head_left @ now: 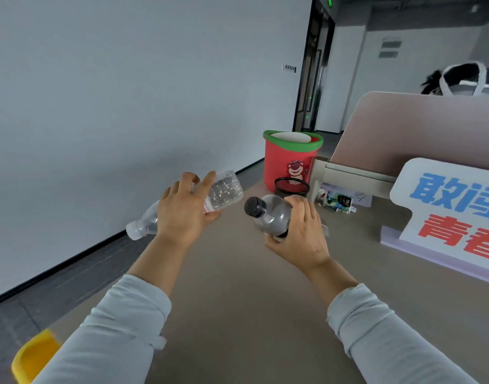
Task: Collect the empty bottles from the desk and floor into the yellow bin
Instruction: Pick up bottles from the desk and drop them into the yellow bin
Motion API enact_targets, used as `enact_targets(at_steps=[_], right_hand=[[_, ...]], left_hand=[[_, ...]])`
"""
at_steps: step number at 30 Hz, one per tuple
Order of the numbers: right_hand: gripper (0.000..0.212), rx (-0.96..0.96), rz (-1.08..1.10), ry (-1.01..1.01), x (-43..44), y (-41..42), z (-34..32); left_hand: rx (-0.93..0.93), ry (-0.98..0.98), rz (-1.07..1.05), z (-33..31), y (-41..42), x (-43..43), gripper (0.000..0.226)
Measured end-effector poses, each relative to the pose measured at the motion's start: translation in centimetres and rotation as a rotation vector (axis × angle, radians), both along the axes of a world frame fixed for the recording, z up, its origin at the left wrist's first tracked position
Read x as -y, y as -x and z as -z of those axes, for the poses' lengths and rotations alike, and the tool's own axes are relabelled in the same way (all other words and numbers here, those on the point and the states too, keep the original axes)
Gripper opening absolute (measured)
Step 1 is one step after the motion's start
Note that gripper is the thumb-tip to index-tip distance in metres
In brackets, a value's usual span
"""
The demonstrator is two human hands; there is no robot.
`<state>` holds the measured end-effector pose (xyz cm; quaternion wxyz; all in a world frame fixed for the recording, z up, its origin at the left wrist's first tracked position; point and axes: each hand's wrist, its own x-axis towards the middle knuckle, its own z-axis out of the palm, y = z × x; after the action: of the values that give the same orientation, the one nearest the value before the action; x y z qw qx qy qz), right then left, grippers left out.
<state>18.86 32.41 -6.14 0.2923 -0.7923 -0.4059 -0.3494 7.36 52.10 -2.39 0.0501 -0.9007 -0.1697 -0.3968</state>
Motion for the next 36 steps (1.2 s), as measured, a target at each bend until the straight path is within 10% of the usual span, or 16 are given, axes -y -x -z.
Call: enact_targets(at_steps=[16, 24, 36], right_hand=[[0.078, -0.215, -0.553, 0.11, -19.5, 12.7, -1.5], [0.084, -0.212, -0.38, 0.626, -24.0, 14.1, 1.4], [0.048, -0.162, -0.243, 0.482, -22.7, 12.4, 2.0]], left_hand=[[-0.151, 0.147, -0.459, -1.7, 20.1, -10.9, 0.077], [-0.276, 0.21, -0.561, -0.4, 24.4, -13.6, 0.08], [-0.424, 0.26, -0.419, 2.9, 17.4, -14.7, 0.084]])
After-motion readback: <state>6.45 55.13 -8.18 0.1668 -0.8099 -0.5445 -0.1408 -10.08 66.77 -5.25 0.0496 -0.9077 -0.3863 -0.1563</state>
